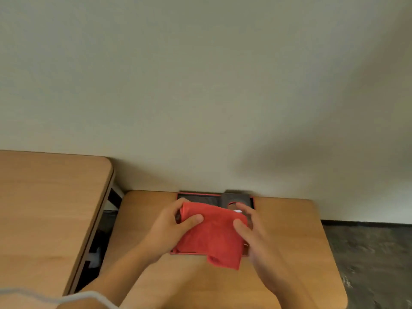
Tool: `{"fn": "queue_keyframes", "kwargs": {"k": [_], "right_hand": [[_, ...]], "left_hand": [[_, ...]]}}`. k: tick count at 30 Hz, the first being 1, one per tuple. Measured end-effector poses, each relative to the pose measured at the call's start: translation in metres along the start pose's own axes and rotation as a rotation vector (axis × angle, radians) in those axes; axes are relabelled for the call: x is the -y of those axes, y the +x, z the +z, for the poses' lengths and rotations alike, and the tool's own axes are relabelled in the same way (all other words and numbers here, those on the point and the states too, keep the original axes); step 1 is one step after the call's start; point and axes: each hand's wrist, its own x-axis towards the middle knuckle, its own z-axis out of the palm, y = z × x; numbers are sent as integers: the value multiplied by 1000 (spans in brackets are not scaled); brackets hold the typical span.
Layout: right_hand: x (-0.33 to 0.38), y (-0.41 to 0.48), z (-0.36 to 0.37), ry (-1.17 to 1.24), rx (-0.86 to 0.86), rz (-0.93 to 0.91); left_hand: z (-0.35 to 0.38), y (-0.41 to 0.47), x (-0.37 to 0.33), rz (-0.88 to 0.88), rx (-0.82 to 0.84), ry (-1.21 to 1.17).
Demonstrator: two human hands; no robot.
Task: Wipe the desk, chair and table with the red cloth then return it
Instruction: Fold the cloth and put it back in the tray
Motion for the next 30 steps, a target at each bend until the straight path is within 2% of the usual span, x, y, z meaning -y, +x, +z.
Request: {"fn": "queue_keyframes", "kwargs": {"k": [3, 7, 10, 13, 15, 18, 22, 24, 27, 30], "right_hand": [[-54, 38, -11, -184, 2, 14], [-121, 97, -22, -204, -26, 55], [-160, 148, -24, -285, -79, -5], [-195, 207, -20, -638, -253, -192], [-220, 235, -14, -977, -229, -194], [-265, 257, 0, -1223, -102, -127], [-305, 277, 12, -1362, -30, -99], [-314, 287, 14, -1406, -30, -100], [-319, 300, 10, -1469, -44, -148], [-308, 313, 7, -1455, -28, -126]], "left_hand": [[18, 7, 49, -134, -59, -29], [35, 29, 134, -363, -192, -84], [39, 71, 185, -397, -213, -37], [30, 129, 227, -369, -272, 61], [28, 152, 254, -311, -295, 175], [38, 157, 298, -166, -133, 518], [53, 153, 346, -15, 169, 985], [55, 155, 357, -7, 198, 1098], [57, 165, 364, -10, 157, 1176], [54, 181, 358, -12, 173, 1167]]}}
